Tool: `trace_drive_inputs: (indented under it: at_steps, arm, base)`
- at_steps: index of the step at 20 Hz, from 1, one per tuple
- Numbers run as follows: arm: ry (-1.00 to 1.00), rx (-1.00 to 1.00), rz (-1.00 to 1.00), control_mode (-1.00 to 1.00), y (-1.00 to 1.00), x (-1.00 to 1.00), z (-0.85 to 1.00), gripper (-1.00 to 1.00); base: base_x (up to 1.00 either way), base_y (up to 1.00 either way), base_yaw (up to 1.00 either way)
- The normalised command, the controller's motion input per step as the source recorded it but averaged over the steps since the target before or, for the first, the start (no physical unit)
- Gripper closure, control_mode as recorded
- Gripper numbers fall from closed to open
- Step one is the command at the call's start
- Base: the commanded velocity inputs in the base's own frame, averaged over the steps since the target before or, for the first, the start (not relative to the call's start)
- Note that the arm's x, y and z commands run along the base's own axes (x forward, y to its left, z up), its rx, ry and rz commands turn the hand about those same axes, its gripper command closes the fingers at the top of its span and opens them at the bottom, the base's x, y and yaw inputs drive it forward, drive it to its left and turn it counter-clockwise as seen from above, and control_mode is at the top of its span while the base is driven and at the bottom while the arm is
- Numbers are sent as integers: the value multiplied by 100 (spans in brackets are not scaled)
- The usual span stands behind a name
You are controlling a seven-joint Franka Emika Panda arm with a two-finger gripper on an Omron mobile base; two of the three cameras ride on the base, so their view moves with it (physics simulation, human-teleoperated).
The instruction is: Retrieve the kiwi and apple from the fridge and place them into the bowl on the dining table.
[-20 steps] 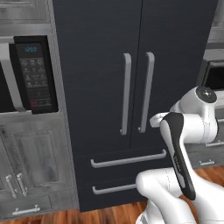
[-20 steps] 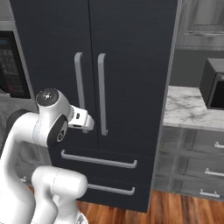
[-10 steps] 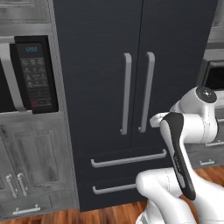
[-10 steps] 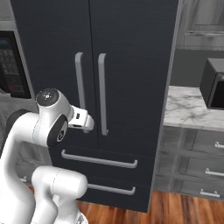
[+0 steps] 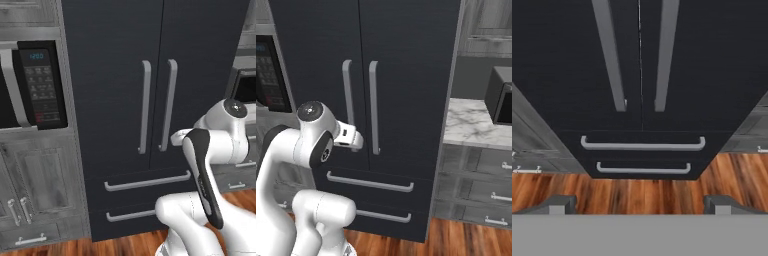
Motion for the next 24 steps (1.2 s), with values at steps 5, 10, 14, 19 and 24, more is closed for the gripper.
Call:
trace_drive_inputs:
  at_steps: [5, 10, 14, 19, 24]
  arm:
    - [-4, 0, 0, -100, 15, 1, -6, -100]
    - [-7, 0, 0, -100, 5, 33, 0, -100]
    - [-6, 0, -1, -100, 0, 68, 0, -100]
    - [-1, 2, -6, -100, -12, 71, 2, -100]
    - [0, 3, -1, -100, -23, 55, 16, -100]
  base:
    - [0, 0, 0]
    - [0, 0, 0]
    - [0, 0, 0]
    - [0, 0, 0]
    - [0, 0, 0]
